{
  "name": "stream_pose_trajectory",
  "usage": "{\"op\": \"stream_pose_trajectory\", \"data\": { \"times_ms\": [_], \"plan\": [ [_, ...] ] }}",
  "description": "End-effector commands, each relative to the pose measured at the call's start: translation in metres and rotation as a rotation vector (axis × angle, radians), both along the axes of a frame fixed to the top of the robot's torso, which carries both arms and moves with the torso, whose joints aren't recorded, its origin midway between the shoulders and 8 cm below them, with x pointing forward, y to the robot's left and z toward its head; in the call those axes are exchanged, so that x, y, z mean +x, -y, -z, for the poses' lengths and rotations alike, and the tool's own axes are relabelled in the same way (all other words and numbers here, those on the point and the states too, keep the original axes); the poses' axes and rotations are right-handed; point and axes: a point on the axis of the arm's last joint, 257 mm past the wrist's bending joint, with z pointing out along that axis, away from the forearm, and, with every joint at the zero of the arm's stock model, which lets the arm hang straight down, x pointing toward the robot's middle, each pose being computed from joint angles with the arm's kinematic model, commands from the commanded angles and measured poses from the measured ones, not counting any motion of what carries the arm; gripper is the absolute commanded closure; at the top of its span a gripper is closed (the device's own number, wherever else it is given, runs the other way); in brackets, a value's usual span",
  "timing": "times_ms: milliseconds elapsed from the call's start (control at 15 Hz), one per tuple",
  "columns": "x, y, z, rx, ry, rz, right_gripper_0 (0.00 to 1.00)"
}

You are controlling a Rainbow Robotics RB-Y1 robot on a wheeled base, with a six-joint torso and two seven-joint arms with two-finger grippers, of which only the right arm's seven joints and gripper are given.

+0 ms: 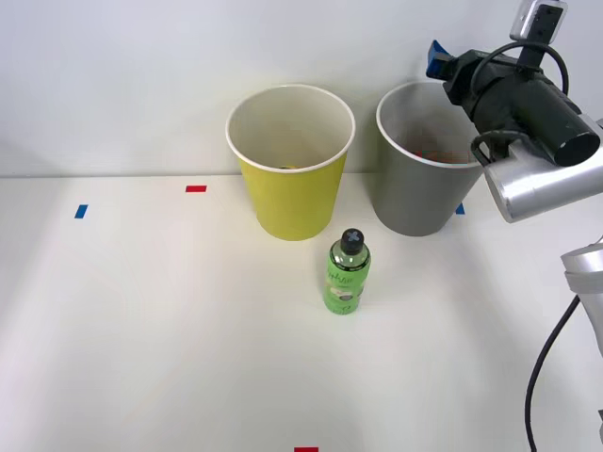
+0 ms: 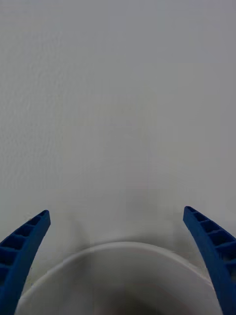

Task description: Put cans in the gray bin, plastic bottles in the light green bin

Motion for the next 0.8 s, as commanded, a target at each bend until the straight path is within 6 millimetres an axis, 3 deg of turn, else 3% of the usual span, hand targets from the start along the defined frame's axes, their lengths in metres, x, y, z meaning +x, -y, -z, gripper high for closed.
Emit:
{"op": "stream_pose_trajectory", "data": {
  "times_ms": [67,333,533,800],
  "plan": [
    [-0.008,0.0,-0.002,-0.002,0.011,-0.008,0.0],
    [-0.045,0.003,-0.008,-0.024,0.054,-0.029,0.0],
    [-0.089,0.007,-0.018,-0.047,0.107,-0.037,0.0],
    [-0.139,0.011,0.006,-0.058,0.104,-0.048,0.0]
  ]
}}
